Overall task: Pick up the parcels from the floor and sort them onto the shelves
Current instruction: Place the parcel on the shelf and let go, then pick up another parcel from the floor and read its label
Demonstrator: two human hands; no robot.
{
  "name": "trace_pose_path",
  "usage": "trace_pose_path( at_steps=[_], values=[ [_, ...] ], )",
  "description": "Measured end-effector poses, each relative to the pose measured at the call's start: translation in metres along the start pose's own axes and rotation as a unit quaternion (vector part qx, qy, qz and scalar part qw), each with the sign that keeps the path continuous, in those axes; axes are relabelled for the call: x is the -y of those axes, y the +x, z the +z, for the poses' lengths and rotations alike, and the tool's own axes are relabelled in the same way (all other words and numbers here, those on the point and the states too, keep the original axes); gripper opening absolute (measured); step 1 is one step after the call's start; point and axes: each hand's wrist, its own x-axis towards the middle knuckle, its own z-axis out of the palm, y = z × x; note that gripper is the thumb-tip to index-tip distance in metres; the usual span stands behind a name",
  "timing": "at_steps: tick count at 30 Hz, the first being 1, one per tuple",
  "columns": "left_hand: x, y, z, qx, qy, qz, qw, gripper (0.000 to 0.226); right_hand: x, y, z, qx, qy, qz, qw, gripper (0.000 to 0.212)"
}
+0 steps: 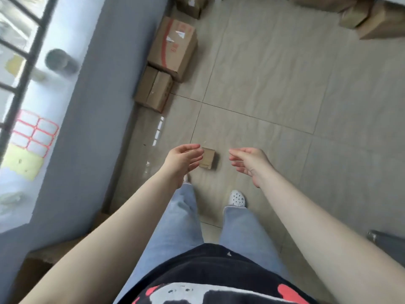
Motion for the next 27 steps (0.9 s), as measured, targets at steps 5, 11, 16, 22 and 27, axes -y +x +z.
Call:
trace_pose_path(
  at_steps=[5, 11, 16, 22, 27],
  values=[
    [-0.010, 0.067, -0.029, 0.008, 0.107, -0.008, 0.994, 0.012, -0.024, 0.045, 0.033, -0.063, 0.072, 0.016, 0.995, 0.013],
    [0.027, 0.172, -0.042, 0.018, 0.199, -0.034, 0.979, 0.022, -0.087, 0.145, 0.068, -0.114, 0.124, 0.055, 0.984, 0.045],
    [0.112, 0.290, -0.039, -0.016, 0.263, -0.057, 0.963, 0.041, -0.163, 0.260, 0.093, -0.139, 0.102, 0.091, 0.981, 0.060],
    [0.218, 0.428, -0.043, -0.058, 0.316, -0.094, 0.942, 0.059, -0.253, 0.401, 0.111, -0.145, 0.059, 0.120, 0.980, 0.074],
    [0.278, 0.510, -0.049, -0.052, 0.352, -0.104, 0.929, 0.068, -0.303, 0.483, 0.123, -0.127, 0.001, 0.108, 0.986, 0.077]
  ],
)
